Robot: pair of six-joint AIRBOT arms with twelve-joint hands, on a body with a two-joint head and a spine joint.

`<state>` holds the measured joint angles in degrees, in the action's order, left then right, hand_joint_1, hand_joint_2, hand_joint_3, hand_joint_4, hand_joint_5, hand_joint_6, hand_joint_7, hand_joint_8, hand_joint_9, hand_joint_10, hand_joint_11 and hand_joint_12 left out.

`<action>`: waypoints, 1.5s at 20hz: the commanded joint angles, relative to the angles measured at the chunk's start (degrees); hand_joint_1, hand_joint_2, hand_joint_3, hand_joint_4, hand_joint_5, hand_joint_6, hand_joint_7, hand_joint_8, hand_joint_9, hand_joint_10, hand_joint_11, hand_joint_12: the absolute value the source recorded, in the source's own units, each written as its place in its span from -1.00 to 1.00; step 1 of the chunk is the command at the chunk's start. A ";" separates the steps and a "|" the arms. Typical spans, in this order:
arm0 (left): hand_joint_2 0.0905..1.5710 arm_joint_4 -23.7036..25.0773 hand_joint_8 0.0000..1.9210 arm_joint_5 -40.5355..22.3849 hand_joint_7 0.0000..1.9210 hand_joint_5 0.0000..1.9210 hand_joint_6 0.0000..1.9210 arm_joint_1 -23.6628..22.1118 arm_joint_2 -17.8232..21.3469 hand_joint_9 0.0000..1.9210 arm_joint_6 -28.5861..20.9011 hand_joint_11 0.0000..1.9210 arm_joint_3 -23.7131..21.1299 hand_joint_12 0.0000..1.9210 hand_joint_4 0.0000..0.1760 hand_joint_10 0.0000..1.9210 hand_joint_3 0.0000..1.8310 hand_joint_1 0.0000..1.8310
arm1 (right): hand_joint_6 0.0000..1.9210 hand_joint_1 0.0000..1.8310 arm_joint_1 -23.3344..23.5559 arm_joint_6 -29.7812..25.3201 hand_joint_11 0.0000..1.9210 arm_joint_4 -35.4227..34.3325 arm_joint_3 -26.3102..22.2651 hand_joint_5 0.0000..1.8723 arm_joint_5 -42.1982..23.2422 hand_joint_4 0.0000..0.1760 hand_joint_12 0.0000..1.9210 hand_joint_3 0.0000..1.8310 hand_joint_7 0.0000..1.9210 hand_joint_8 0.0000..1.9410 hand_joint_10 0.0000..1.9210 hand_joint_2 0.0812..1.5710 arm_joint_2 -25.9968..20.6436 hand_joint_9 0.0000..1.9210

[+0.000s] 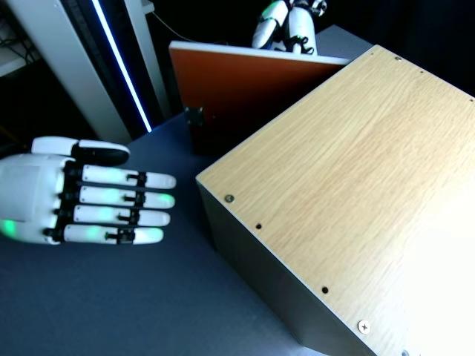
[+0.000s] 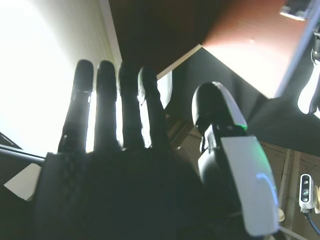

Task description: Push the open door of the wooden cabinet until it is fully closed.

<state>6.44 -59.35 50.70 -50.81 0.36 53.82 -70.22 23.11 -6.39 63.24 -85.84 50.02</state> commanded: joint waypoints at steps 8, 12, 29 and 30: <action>0.90 0.18 -0.99 -4.69 -0.82 -0.82 -0.99 -3.74 -3.92 -0.84 -0.36 -0.91 2.50 -0.98 -1.00 -0.99 -0.99 -1.00 | -1.00 -0.69 0.30 -0.48 -1.00 -1.53 0.28 -0.65 -7.13 -1.00 -0.37 -1.00 -0.68 -1.00 -1.00 0.78 -0.01 -0.72; 0.89 -0.15 -0.99 -2.65 -0.76 -0.78 -1.00 -6.81 -6.83 -0.78 -0.36 -0.84 4.78 -0.97 -1.00 -0.99 -1.00 -1.00 | -1.00 -0.70 0.30 -0.48 -1.00 -1.60 0.30 -0.64 -7.18 -1.00 -0.36 -1.00 -0.67 -1.00 -1.00 0.77 0.04 -0.71; 0.84 -5.26 -1.00 -4.42 -0.81 -0.81 -1.00 -11.03 -10.76 -0.80 -0.36 -0.84 8.42 -0.96 -1.00 -1.00 -1.00 -1.00 | -1.00 -0.91 0.29 -0.49 -1.00 -1.90 0.47 -0.62 -7.34 -1.00 -0.36 -1.00 -0.64 -0.99 -1.00 0.84 0.05 -0.69; 0.83 -5.09 -0.99 -5.18 -0.79 -0.80 -0.99 -10.34 -10.12 -0.79 -0.36 -0.81 7.67 -0.95 -1.00 -0.99 -1.00 -1.00 | -1.00 -0.91 0.29 -0.49 -1.00 -1.90 0.46 -0.62 -7.34 -1.00 -0.36 -1.00 -0.64 -1.00 -1.00 0.84 0.07 -0.69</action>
<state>1.76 -56.47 40.66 -61.12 0.32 61.28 -70.22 23.09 -6.81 63.55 -86.28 50.09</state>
